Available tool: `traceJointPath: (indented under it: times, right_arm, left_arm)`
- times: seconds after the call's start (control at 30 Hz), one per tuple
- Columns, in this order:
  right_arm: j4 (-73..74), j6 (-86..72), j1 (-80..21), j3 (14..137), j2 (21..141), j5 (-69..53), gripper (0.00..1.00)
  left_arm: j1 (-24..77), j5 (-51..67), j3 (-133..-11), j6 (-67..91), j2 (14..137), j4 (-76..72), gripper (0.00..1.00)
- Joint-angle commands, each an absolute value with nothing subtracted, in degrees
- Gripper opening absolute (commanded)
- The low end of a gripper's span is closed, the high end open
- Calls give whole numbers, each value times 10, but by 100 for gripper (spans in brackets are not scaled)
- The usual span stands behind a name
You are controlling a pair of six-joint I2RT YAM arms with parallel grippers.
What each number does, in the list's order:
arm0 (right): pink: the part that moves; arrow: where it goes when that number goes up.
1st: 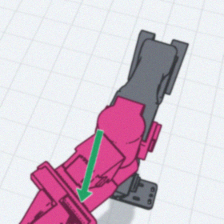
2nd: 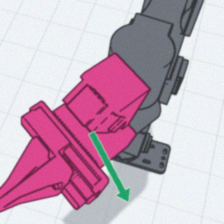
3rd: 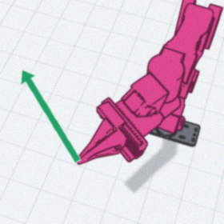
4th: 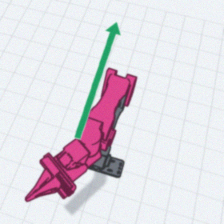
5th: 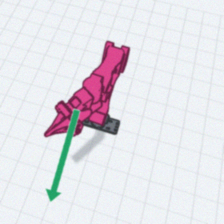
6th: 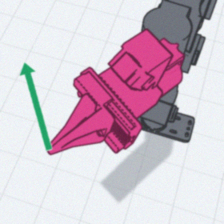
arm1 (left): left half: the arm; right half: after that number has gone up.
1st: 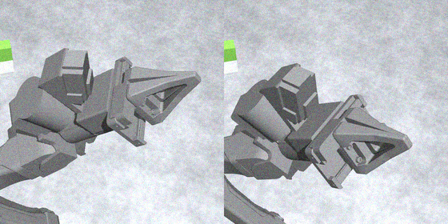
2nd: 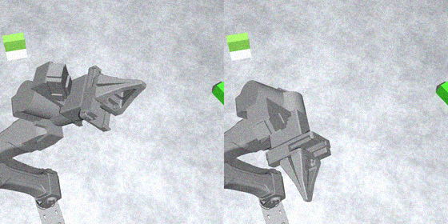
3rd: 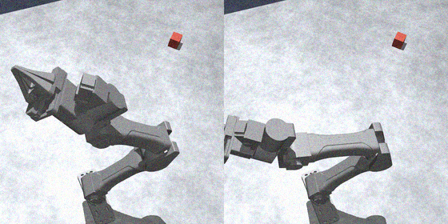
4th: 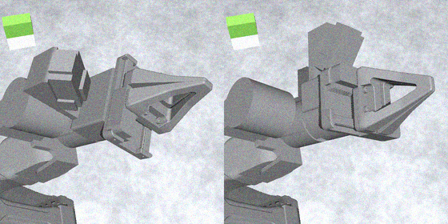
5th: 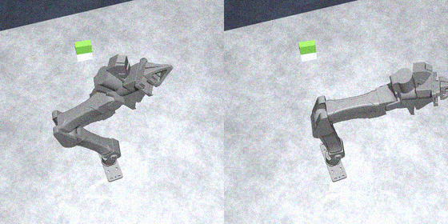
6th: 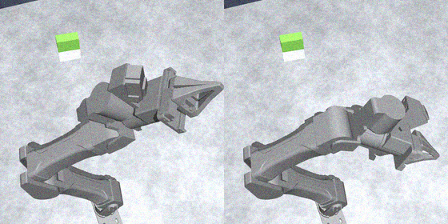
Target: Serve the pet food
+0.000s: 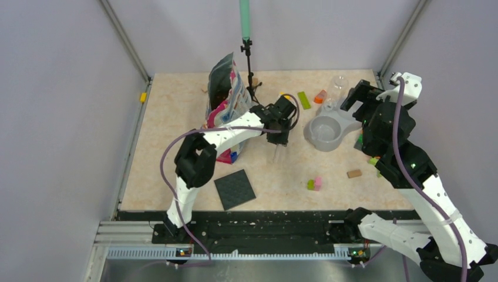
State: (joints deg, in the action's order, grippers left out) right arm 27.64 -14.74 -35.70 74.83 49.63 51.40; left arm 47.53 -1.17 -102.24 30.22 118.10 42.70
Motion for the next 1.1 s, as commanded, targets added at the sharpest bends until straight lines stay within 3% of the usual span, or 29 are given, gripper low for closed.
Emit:
traceJointPath:
  times: [0.0, 0.33, 0.4, 0.5, 0.57, 0.83, 1.07]
  right_arm:
    - [291, -162, -353, 750, 491, 505, 89]
    - [278, -169, -352, 739, 485, 499, 89]
    - [280, -176, -352, 736, 485, 500, 89]
    - [287, -189, -352, 735, 484, 499, 89]
    - [291, -196, -352, 732, 482, 501, 89]
    - [272, -208, -352, 709, 492, 497, 89]
    - [223, -203, -352, 715, 533, 467, 87]
  left_arm:
    - [476, -34, -1074, 347, 1232, 370, 0]
    - [467, -113, -1143, 425, 1322, 383, 2]
    - [467, -111, -1150, 424, 1327, 383, 20]
    - [462, -93, -1143, 423, 1321, 383, 61]
    - [459, -78, -1138, 417, 1312, 382, 69]
    - [456, -32, -1152, 369, 1227, 395, 71]
    - [455, 61, -1172, 314, 1080, 388, 65]
